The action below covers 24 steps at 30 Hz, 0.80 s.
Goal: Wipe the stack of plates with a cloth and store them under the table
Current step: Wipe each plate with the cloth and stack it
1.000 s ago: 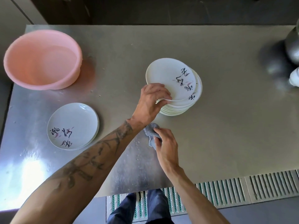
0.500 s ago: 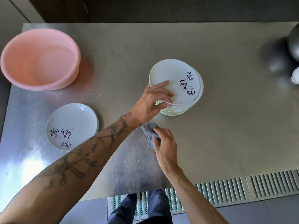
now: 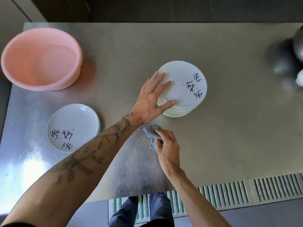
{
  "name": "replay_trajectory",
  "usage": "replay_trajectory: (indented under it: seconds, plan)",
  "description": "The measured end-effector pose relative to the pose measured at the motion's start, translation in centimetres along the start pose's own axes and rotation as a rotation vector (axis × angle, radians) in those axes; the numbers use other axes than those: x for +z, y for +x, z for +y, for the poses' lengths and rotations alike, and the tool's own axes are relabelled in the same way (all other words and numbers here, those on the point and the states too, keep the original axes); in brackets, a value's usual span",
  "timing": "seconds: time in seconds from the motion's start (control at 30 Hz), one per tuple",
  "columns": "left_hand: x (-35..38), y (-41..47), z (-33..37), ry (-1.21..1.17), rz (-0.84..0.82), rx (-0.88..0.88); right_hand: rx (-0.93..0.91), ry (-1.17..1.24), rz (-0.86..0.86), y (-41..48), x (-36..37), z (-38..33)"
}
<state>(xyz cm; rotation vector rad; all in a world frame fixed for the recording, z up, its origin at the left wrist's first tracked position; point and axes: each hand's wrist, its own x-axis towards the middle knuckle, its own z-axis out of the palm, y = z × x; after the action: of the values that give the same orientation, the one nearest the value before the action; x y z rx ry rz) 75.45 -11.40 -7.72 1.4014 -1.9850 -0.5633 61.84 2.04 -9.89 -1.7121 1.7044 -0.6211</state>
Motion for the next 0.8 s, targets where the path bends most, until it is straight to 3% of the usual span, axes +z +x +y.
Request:
replay_trajectory:
  seconds: [0.13,0.23,0.4,0.5,0.6,0.8]
  plan:
    - [-1.5,-0.2,0.5,-0.056,-0.028,-0.009,-0.001,0.010,-0.012,-0.1,0.1,0.0]
    - [-4.4,-2.8,-0.4,-0.081,0.039,-0.163,0.011,0.031,-0.013,0.0,0.2,0.1]
    - [-11.1,-13.3,-5.5,0.321,0.243,-0.463,-0.021,0.003,-0.034,0.0,0.7,-0.3]
    - [-14.7,-18.1,-8.4,0.514,0.149,-0.694,-0.038,-0.005,-0.039,-0.1,1.0,-0.5]
    - [-16.5,-20.3,-10.0,0.491,0.011,-0.885,-0.046,-0.032,-0.057,-0.2,1.2,-0.7]
    - [-17.0,-20.1,-11.0,0.423,0.044,-0.985,-0.076,-0.074,-0.078,-0.4,1.4,-0.7]
